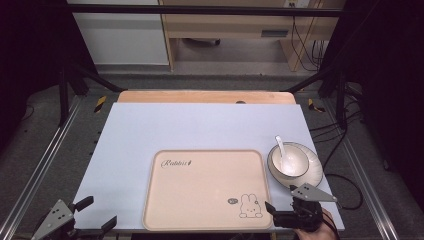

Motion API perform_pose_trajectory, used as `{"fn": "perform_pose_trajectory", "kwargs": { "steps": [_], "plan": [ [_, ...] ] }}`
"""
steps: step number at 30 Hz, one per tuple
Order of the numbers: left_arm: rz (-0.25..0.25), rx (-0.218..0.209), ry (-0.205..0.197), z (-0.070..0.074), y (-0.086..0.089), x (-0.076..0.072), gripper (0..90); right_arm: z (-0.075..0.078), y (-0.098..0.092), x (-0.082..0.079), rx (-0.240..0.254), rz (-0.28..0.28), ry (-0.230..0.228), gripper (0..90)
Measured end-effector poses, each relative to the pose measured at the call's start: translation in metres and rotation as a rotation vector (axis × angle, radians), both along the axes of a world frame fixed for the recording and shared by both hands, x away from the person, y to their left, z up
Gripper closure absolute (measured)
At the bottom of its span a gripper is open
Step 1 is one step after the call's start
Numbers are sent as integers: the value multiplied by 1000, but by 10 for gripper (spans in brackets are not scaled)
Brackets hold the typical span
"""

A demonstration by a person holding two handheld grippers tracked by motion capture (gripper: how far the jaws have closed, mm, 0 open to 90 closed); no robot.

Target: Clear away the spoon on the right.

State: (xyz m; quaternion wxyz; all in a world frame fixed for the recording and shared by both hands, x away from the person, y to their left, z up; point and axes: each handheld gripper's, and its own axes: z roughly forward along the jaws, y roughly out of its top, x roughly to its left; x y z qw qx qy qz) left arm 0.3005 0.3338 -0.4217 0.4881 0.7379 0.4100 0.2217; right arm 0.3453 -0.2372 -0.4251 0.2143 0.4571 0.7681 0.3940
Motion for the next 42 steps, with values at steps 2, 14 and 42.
{"fn": "perform_pose_trajectory", "kwargs": {
  "steps": [2, 14, 42],
  "plan": [
    [0, -2, 0, 0, 0, 0, 0, 0, -1, 1, -8, 2, -7, 38],
    [-2, 1, 0, 0, 0, 0, 0, 6, -6, 14, 1, -19, -2, 48],
    [-5, 7, -3, 0, 0, 0, 0, 12, -15, 49, -6, -57, 5, 13]
  ]
}}
